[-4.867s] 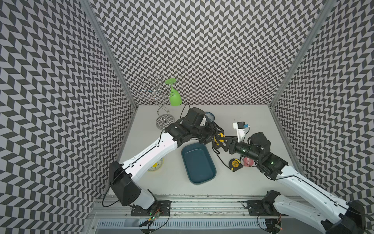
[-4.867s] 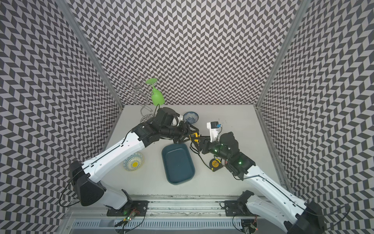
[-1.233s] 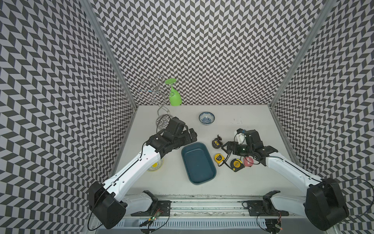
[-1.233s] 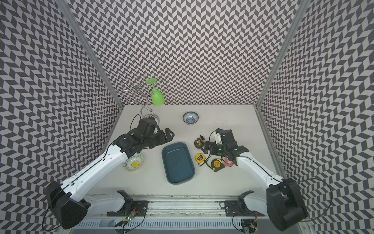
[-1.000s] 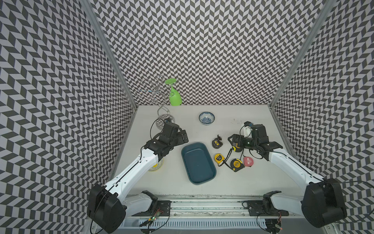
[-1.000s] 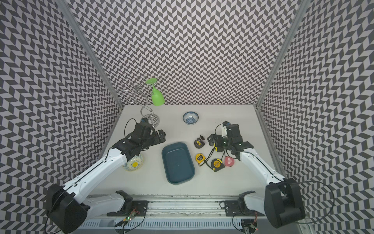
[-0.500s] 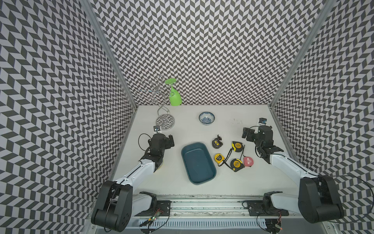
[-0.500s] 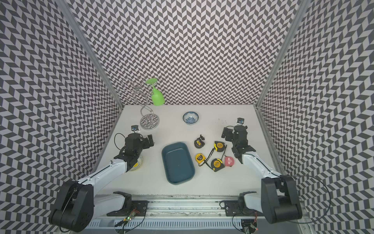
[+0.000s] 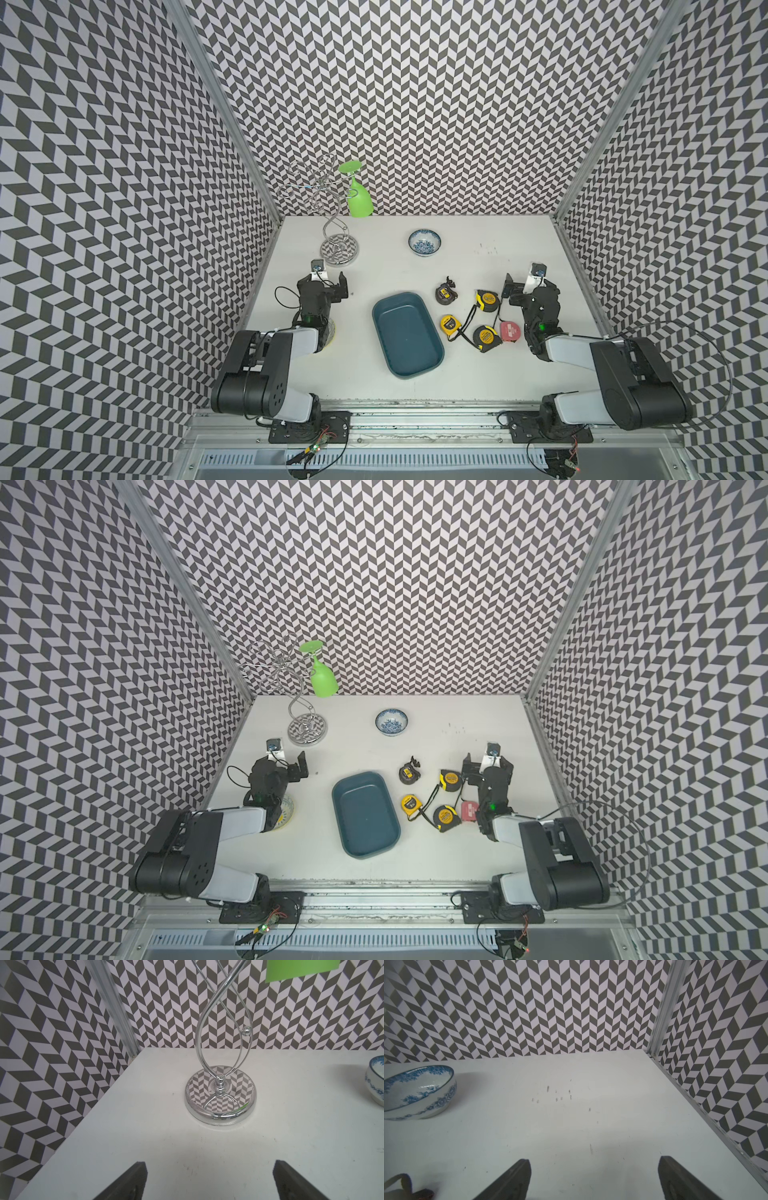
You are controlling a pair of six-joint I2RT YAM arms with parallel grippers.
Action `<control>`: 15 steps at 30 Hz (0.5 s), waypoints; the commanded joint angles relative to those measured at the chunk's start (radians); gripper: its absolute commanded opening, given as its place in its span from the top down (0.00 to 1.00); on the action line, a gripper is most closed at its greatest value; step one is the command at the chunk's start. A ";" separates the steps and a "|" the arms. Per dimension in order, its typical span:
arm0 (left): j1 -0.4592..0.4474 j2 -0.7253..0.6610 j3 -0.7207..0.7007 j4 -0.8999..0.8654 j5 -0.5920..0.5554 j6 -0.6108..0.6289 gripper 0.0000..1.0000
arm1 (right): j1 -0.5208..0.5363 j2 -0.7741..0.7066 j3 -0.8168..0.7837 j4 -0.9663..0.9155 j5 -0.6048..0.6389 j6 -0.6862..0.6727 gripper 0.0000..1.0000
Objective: Take the tape measure out of the storage box
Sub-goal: Reset both arms
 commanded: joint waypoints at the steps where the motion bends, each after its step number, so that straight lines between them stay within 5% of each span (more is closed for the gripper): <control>1: 0.019 0.031 -0.037 0.204 0.072 0.024 0.00 | -0.012 0.058 -0.065 0.316 -0.033 -0.011 0.00; 5: 0.043 0.036 -0.073 0.271 0.116 0.008 0.00 | -0.007 0.165 -0.167 0.621 -0.037 -0.028 0.00; 9: 0.058 0.058 -0.106 0.346 0.135 -0.001 0.00 | -0.007 0.105 -0.111 0.410 0.036 0.011 0.00; 15: 0.058 0.055 -0.109 0.346 0.137 -0.002 0.00 | -0.008 0.132 -0.104 0.441 0.074 0.025 0.00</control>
